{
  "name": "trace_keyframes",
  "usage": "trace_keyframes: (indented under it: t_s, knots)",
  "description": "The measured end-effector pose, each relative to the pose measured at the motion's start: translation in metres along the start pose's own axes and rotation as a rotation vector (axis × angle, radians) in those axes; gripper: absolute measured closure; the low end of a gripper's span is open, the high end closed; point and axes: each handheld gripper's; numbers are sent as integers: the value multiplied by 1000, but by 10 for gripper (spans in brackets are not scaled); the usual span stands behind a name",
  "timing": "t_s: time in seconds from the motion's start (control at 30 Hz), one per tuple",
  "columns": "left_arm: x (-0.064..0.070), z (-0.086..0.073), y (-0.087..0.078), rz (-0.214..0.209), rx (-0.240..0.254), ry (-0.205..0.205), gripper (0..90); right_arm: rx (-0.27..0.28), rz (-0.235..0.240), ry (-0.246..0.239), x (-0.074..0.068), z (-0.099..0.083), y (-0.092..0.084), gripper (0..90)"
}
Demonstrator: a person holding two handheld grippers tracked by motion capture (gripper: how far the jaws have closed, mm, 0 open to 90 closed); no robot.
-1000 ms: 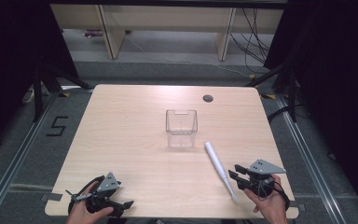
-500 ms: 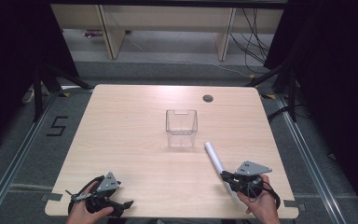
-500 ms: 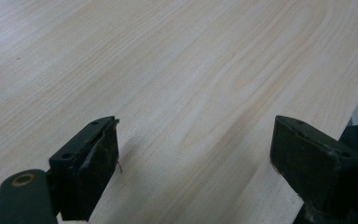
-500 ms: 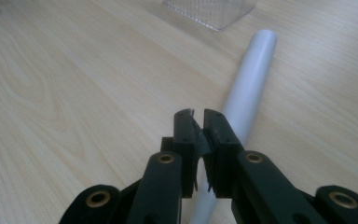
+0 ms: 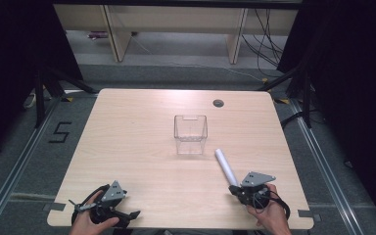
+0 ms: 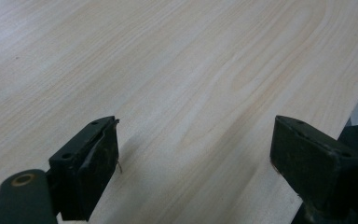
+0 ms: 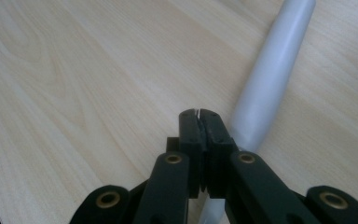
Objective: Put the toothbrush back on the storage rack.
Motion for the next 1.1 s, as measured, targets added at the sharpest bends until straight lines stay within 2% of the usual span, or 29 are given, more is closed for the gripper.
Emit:
trace_keyframes:
  t_s: [0.13, 0.3, 0.33, 0.37, 0.4, 0.43, 0.47, 0.57, 0.63, 0.8, 0.87, 0.93, 1.0, 1.07, 1.1]
  knots:
    - [0, 0, 1, 0, 0, -1, 150, -26, -6, 17, 0, -2, 0, 891]
    - [0, 0, 0, 1, 3, 0, 150, -32, -12, -3, 2, -3, 2, 894]
    - [0, 0, 0, 0, 0, -4, 150, -47, -9, 34, 0, -4, 1, 897]
    - [0, 0, 1, -1, 0, -1, 150, -55, -16, 12, 2, -4, 0, 897]
    - [0, 0, 1, -1, 0, -1, 150, -67, -16, 20, 2, -5, 0, 897]
    - [1, 0, 1, -5, 1, -4, 150, -55, -24, 15, 3, -6, 1, 897]
    - [1, 0, 0, -9, 2, -2, 150, -73, -11, 4, 4, -5, -1, 897]
    - [0, 0, 0, 1, 1, -1, 150, -79, -27, 22, 5, -6, -4, 898]
    - [0, 0, 0, 0, 1, -1, 150, -79, -34, 13, 6, -7, -4, 898]
    - [0, 0, 1, -6, 1, 3, 150, -57, -54, 32, 12, -9, -6, 898]
    - [0, 0, 0, -1, 0, -1, 150, -84, -62, 42, 17, -10, -12, 898]
    - [1, 0, 1, -4, 0, -4, 150, -61, -81, 36, 21, -12, -12, 899]
    - [1, 0, 0, -10, 2, -4, 150, -64, -82, 29, 24, -12, -13, 899]
    - [1, 0, 1, -1, 0, -3, 150, -60, -78, 40, 29, -13, -14, 899]
    - [1, 0, 1, -1, 0, -3, 150, -61, -90, 48, 30, -13, -15, 899]
Point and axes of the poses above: each handheld gripper's, and its own axes: y roughly forward along the jaws, z roughly out of its top, x roughly to its right, and after that the axes turned 11 degrees about z, right-handed
